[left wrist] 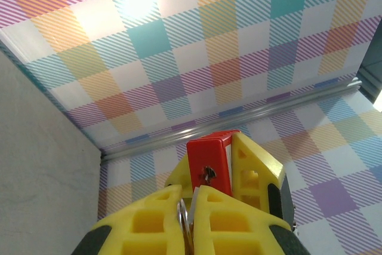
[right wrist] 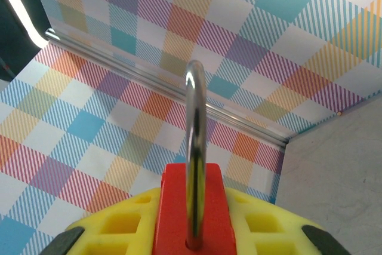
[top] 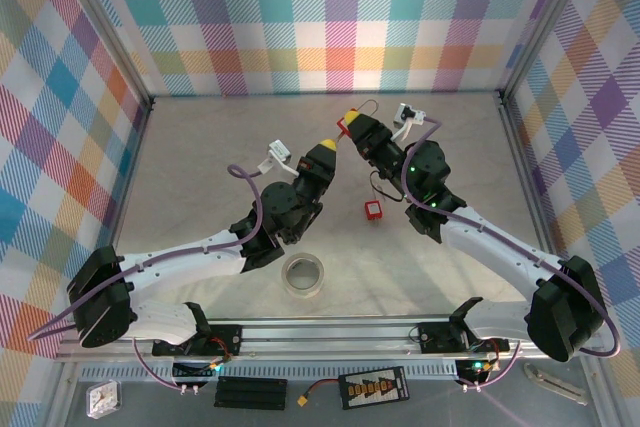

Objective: Unlock with the key

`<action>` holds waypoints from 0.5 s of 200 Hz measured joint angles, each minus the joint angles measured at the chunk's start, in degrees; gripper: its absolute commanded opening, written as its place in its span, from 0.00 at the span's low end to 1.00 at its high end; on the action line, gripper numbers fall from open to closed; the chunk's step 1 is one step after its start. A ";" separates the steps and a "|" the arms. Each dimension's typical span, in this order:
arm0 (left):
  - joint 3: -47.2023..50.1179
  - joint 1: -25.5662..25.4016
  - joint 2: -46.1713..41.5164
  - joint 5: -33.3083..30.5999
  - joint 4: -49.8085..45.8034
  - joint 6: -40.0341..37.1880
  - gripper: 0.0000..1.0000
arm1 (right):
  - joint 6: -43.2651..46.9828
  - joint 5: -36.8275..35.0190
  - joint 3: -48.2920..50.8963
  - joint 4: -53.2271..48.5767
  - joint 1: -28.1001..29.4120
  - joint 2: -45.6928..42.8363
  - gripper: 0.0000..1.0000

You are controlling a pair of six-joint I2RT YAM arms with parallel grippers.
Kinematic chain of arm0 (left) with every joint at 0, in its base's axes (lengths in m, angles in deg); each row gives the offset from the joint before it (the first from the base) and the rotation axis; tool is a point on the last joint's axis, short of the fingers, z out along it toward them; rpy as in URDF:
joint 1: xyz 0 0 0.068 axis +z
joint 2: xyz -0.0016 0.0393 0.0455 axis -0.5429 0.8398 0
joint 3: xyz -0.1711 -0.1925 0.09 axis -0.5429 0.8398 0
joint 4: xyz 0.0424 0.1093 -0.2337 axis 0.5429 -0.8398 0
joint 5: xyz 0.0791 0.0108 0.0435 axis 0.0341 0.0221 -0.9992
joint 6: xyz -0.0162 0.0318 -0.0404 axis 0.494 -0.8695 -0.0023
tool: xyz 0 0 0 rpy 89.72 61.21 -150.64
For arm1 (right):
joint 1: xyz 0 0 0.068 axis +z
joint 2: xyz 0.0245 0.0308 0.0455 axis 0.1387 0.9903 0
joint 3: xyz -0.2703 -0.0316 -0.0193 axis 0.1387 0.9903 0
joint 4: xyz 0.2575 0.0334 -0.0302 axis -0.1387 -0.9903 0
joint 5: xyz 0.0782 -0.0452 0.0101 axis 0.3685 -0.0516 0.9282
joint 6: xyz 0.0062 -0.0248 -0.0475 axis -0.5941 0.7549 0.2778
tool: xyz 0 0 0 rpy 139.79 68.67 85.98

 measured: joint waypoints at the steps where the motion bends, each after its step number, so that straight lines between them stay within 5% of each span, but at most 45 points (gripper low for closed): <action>1: 0.00 0.02 0.00 0.02 0.02 0.00 0.00 | -0.02 0.00 0.00 0.02 0.00 0.00 0.00; 100: 0.00 2.25 1.33 3.63 5.97 3.28 0.00 | -0.66 0.33 0.28 6.23 -0.15 1.75 0.00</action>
